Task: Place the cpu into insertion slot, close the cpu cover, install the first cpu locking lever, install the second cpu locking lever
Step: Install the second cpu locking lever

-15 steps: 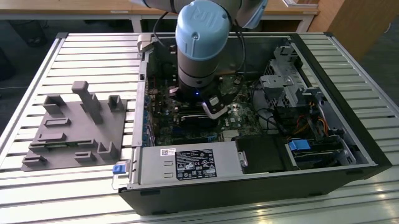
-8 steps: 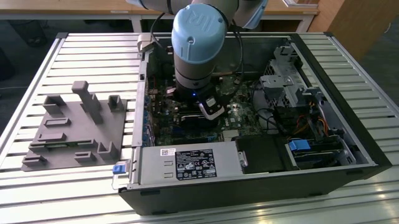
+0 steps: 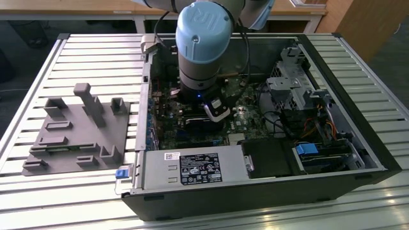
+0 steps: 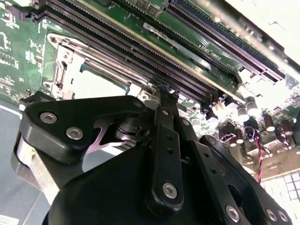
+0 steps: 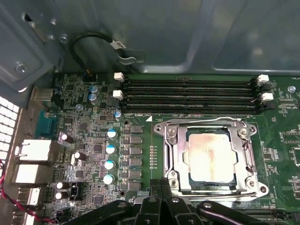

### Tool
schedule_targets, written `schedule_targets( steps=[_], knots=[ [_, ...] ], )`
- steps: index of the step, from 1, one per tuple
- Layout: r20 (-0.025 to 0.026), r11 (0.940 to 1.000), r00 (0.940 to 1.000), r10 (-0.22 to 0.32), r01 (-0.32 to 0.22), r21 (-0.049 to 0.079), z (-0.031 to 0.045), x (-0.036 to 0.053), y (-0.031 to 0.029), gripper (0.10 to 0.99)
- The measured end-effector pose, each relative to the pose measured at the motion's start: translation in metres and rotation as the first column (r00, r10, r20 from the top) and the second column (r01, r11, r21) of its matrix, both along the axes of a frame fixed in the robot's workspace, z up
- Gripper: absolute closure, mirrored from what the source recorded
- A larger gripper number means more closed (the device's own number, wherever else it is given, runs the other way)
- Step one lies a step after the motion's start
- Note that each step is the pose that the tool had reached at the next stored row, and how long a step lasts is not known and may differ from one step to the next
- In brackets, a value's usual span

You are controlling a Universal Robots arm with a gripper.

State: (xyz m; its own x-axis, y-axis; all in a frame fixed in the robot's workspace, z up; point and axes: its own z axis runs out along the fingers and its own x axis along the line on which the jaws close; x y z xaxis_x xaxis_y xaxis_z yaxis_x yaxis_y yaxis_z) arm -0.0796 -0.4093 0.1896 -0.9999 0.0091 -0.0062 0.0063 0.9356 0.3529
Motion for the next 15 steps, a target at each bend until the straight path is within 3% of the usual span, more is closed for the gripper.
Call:
schedule_targets(
  steps=[6, 15],
  knots=[
    [-0.0002, 1.0000, 1.0000, 0.000, 0.000, 0.002, 0.0042, 0.0000, 0.0000, 0.980],
    [-0.0004, 0.9999, 1.0000, 0.000, 0.000, 0.010, 0.0174, 0.0000, 0.0000, 0.980]
  ],
)
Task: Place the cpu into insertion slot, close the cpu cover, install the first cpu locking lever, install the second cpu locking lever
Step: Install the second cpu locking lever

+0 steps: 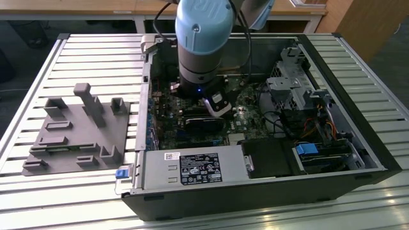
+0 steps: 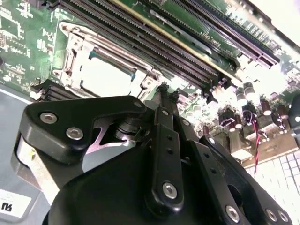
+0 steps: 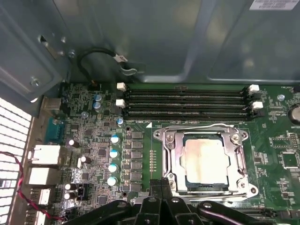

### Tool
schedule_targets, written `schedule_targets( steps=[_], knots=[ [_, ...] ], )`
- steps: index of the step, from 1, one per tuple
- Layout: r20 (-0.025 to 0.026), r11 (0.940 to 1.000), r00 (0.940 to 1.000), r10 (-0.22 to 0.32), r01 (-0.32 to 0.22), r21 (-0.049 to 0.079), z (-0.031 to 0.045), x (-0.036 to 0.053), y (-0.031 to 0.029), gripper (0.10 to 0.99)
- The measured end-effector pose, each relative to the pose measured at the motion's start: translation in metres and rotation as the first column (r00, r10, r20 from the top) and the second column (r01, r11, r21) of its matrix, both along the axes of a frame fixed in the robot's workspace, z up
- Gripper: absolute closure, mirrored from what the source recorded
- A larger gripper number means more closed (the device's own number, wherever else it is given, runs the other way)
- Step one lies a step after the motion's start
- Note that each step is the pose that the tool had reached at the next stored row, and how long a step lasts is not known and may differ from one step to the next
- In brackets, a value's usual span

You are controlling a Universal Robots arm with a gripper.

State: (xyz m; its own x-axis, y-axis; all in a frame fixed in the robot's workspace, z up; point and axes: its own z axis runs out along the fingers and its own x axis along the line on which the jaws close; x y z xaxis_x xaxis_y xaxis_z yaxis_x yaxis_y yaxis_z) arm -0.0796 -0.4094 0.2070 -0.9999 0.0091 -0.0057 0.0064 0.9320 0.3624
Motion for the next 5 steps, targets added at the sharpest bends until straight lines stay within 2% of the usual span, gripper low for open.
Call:
schedule_targets(
  steps=[5],
  knots=[
    [0.0001, 1.0000, 1.0000, 0.000, 0.000, 0.002, 0.0037, 0.0000, 0.0000, 0.980]
  ],
)
